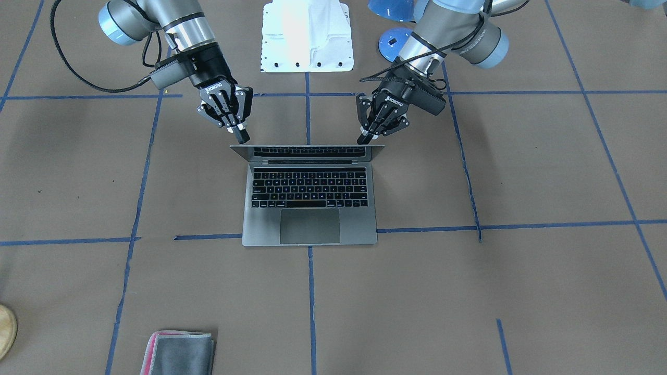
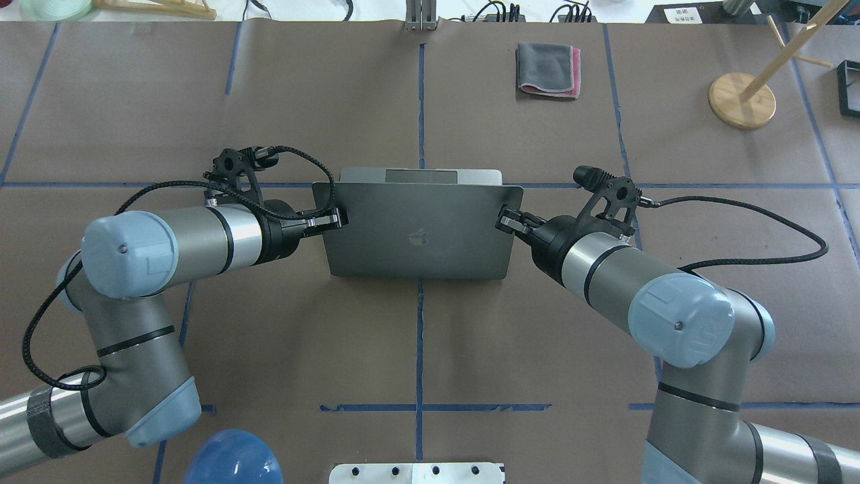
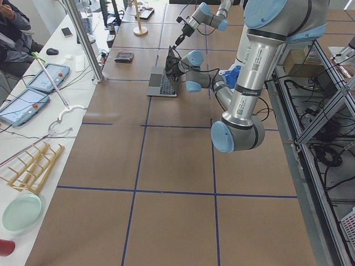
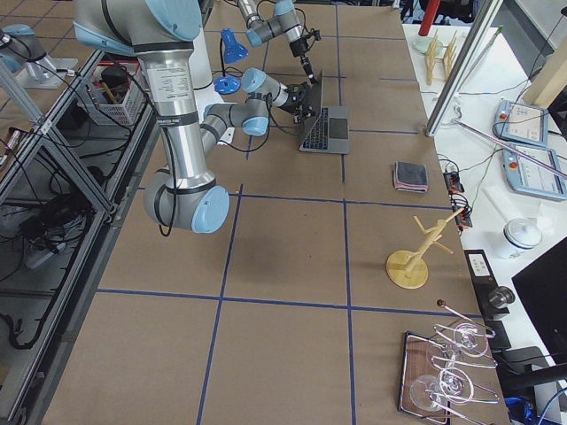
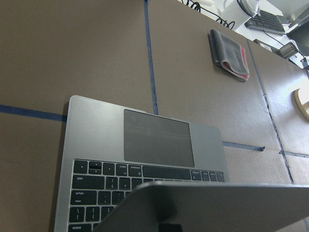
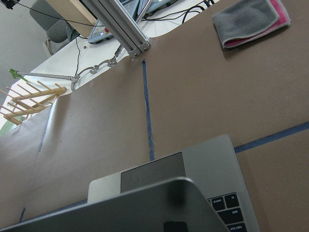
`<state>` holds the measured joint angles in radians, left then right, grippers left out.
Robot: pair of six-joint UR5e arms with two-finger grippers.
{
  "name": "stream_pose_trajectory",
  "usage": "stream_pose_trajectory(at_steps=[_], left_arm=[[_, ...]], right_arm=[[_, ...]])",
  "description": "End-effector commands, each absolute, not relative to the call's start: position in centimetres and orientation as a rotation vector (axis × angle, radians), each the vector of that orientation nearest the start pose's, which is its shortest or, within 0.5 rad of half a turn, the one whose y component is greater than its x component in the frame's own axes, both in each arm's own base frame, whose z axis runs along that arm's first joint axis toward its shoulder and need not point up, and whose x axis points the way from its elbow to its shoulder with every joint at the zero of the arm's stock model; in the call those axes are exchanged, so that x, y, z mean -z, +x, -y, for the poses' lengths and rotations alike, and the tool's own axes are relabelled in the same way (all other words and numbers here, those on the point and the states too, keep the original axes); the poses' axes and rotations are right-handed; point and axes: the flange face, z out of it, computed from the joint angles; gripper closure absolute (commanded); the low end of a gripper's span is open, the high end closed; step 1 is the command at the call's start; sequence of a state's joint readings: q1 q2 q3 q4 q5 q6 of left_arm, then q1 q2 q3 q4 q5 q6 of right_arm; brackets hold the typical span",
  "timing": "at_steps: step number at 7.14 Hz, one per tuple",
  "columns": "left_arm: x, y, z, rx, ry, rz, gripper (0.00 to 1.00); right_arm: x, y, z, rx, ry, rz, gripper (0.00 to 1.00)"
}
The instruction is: Close laptop
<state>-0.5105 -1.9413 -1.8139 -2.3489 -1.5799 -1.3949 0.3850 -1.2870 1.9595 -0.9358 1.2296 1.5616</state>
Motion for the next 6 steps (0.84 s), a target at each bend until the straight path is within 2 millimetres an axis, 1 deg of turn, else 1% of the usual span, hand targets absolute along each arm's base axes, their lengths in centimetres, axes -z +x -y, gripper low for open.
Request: stream_pose_trajectory(at_steps=[1, 2, 3, 5, 6], left_arm=[[-25.8, 46.6, 42.5, 0.289, 0.464, -1.285, 1.0], [-25.9, 47.1, 43.4, 0.299, 0.466, -1.275, 1.0], [-26.5, 47.8, 44.1, 0.302, 0.46, -1.258, 1.0], [-28.7, 51.5, 46.3, 0.305, 0.439, -1.189, 1.0], [-30.1, 52.3, 46.6, 0.303, 0.426, -1.162, 1.0]], right_arm=[[-25.8, -46.6, 37.1, -0.541, 0.543, 1.198, 0.99], [-26.0, -47.7, 38.3, -0.536, 0.528, 1.188, 0.99], [-26.8, -48.4, 39.3, -0.531, 0.51, 1.169, 0.99], [-29.6, -52.3, 41.3, -0.527, 0.494, 1.087, 0.99], [-30.6, -53.0, 41.6, -0.51, 0.462, 1.069, 0.97]])
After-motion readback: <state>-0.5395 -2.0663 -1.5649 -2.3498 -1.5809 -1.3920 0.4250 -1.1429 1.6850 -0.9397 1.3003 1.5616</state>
